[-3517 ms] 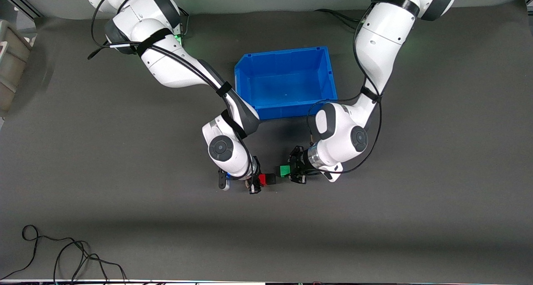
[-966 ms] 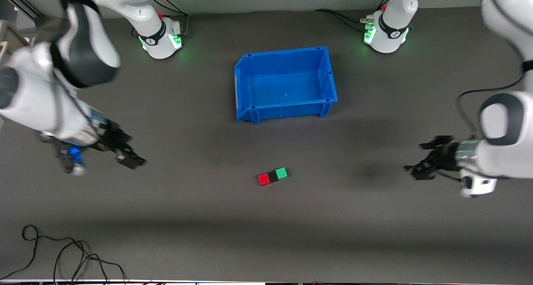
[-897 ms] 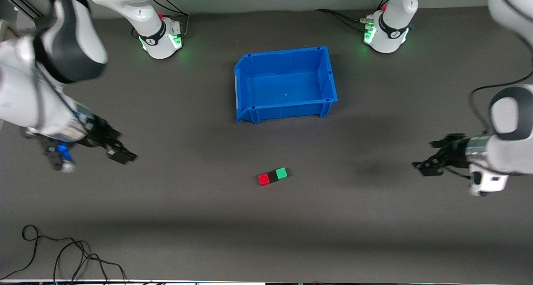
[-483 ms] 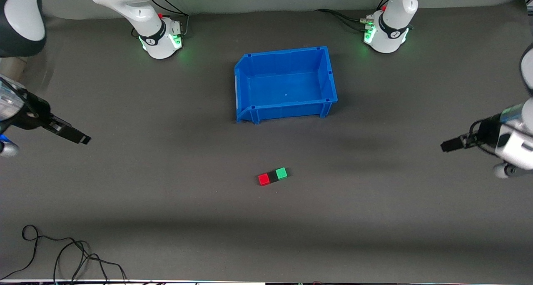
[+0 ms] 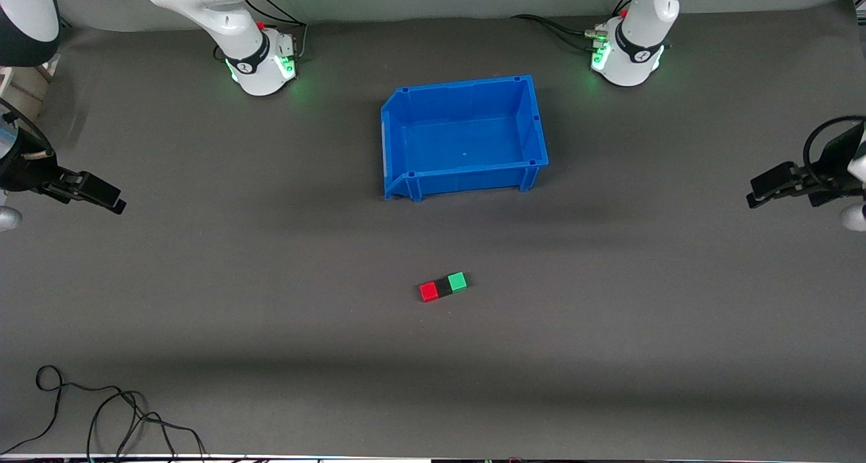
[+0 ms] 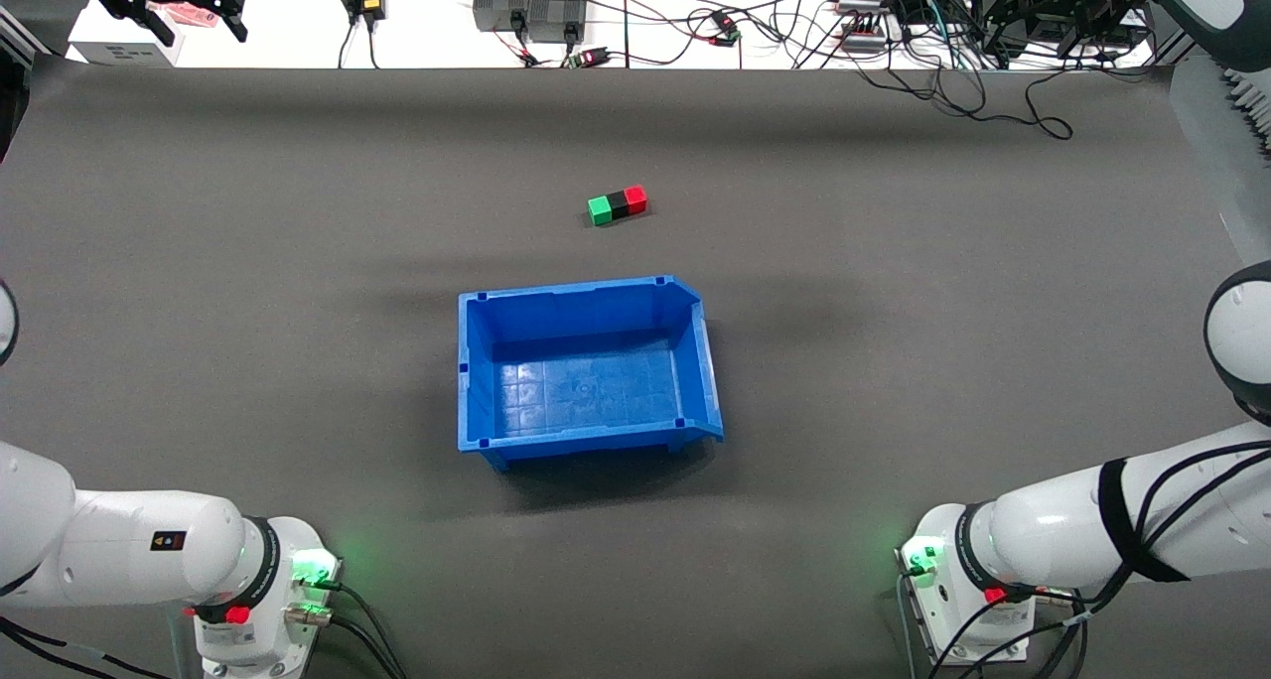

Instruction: Attach green and red cubes to black cube

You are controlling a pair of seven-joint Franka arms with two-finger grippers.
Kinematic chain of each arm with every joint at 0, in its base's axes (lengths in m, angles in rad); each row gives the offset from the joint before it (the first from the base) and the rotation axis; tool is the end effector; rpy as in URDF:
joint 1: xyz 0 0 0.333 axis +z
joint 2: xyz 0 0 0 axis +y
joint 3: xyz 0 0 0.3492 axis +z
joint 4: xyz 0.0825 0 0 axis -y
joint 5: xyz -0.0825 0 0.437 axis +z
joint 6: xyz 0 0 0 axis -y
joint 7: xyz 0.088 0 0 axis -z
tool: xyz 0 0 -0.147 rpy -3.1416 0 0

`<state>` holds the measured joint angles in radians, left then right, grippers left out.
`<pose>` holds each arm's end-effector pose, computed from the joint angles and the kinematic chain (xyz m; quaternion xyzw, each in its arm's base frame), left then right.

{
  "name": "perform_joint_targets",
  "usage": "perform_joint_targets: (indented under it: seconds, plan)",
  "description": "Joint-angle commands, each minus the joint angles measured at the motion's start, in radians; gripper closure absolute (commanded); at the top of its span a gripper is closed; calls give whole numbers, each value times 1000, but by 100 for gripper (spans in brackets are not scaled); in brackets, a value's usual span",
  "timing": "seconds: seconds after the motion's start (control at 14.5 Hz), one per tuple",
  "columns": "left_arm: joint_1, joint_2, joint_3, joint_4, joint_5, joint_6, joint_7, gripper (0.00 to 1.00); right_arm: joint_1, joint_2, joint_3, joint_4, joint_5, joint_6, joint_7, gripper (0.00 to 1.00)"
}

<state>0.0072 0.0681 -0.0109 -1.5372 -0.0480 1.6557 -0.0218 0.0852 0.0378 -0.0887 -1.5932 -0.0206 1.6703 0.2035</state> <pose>0.6409 -0.0088 0.6009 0.9993 0.0105 0.0249 0.0246 0.6305 -0.0041 0.5916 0.9945 -0.1024 0.0208 0.0099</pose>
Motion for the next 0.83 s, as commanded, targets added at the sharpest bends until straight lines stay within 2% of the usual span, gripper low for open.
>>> perform_joint_targets:
  seconds: [0.0,0.41,0.62,0.76]
  plan:
    - [-12,-83,-6,-116,20,64,19,0,1,-10,9,-11,-12,-32,-88,0]
    - [-35,-77,2,-92,19,18,87,0,2,-12,12,3,27,-41,-188,0]
    - [-62,-76,29,-87,23,16,98,0,1,-9,14,1,106,-35,-190,0]
    - [-67,-79,29,-89,72,9,95,0,1,-7,14,2,99,-35,-182,0]
